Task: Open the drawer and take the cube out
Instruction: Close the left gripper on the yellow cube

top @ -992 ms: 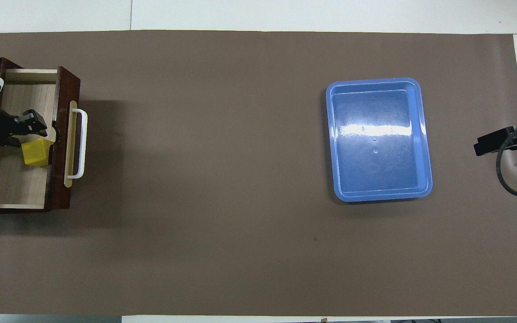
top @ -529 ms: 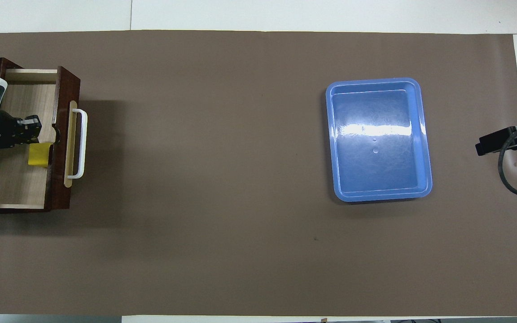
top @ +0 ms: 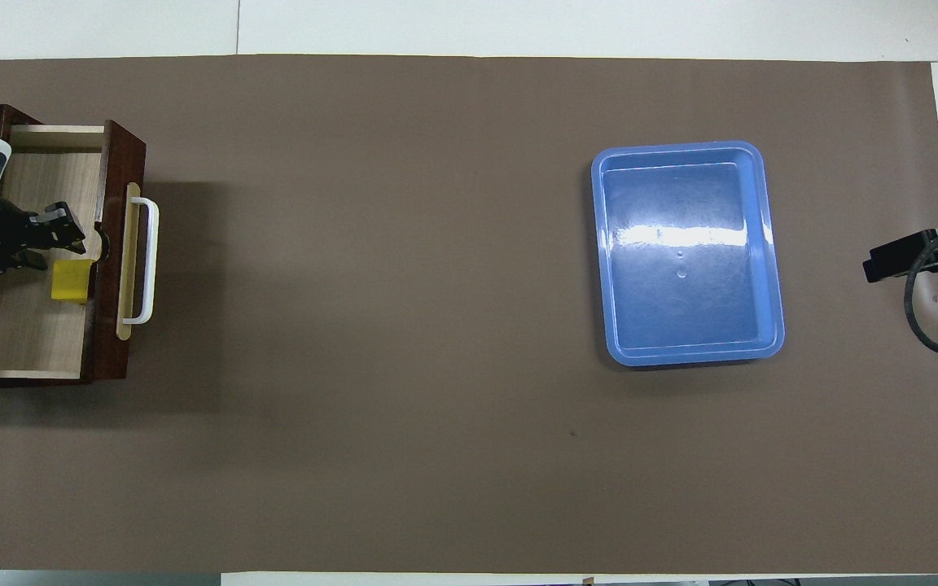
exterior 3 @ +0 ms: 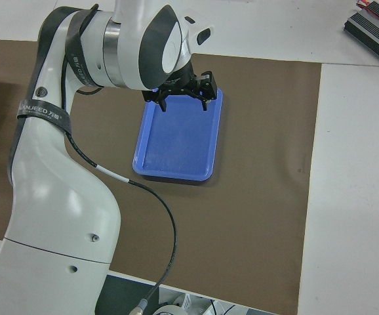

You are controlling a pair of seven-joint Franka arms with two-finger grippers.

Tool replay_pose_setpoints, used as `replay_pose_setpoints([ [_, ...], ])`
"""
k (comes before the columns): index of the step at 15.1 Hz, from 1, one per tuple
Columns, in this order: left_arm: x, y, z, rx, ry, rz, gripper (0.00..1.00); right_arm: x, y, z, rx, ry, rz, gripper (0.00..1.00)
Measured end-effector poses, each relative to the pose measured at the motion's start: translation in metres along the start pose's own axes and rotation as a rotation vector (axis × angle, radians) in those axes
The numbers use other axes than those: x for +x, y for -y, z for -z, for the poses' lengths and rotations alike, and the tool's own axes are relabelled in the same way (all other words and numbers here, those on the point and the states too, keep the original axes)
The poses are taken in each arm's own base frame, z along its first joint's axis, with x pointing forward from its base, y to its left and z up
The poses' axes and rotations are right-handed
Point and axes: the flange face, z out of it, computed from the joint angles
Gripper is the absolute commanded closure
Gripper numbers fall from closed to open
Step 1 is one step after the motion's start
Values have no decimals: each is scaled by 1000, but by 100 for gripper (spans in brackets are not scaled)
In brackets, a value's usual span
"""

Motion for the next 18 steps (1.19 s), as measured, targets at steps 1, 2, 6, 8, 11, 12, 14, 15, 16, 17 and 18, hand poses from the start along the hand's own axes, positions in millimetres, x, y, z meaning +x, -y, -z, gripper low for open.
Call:
replay_pose_setpoints([
  [1,-1,-2,0,3,5,35,0,0,0,0,0,0,0,0],
  [2,-3,-1,-1,9,16,80,0,0,0,0,0,0,0,0],
  [6,-5,-2,-2,23,34,339,0,0,0,0,0,0,0,0],
  [8,-5,-1,-2,26,34,464,0,0,0,0,0,0,0,0],
  [11,-5,0,-3,30,32,649,0,0,0,0,0,0,0,0],
  [12,-5,0,-3,34,35,688,0,0,0,0,0,0,0,0],
  [14,-7,1,-3,42,45,747,0,0,0,0,0,0,0,0],
  [15,-7,1,-3,40,50,774,0,0,0,0,0,0,0,0],
  [16,-8,2,-2,38,57,796,0,0,0,0,0,0,0,0],
  [17,-9,3,-1,37,60,813,0,0,0,0,0,0,0,0],
  [18,-11,4,-1,37,62,825,0,0,0,0,0,0,0,0],
])
